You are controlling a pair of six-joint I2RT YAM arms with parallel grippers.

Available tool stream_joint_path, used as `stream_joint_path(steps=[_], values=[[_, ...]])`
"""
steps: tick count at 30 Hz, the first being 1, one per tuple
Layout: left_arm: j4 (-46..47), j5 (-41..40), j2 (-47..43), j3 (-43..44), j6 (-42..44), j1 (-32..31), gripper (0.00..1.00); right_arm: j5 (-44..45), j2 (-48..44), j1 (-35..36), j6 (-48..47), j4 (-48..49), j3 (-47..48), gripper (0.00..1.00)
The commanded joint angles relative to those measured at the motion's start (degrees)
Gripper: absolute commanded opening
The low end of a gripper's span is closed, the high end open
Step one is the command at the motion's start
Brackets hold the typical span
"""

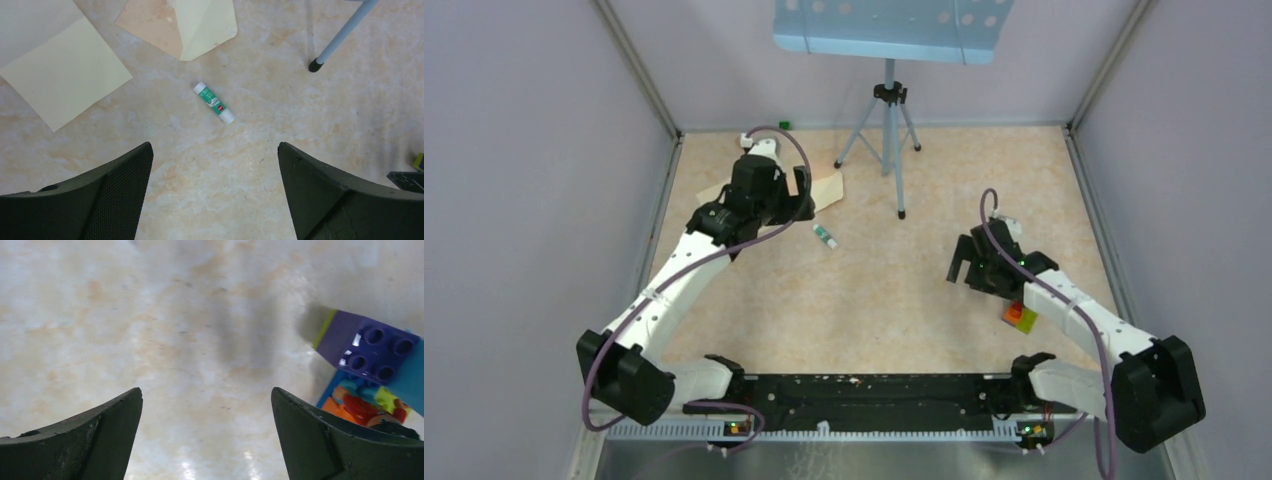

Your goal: Place the letter into the envelope and seal it

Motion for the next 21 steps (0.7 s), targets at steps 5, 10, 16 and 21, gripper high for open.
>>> stream_joint_path(steps=[5,10,16,21], values=[[6.6,-10.3,1.3,-5.0,-10.6,2.0,0.99,-2.3,2.6,10.1,0.0,2.9,12.3,0.99],[9.5,-15.8,6.2,-4.6,-15.8,3.1,0.99,-7.8,5.6,11.5,-1.0,9.0,13.7,0.99],[11.9,-20.5,9.5,-5.8,-20.2,13.0,0.99,-12.2,6.6,12.2,-3.3,11.4,14.2,0.98],[18.2,-18.2,16.6,-5.5,-20.0,19.1,0.99,-14.2,5.9,12.2,-5.4,11.7,14.6,0.98]])
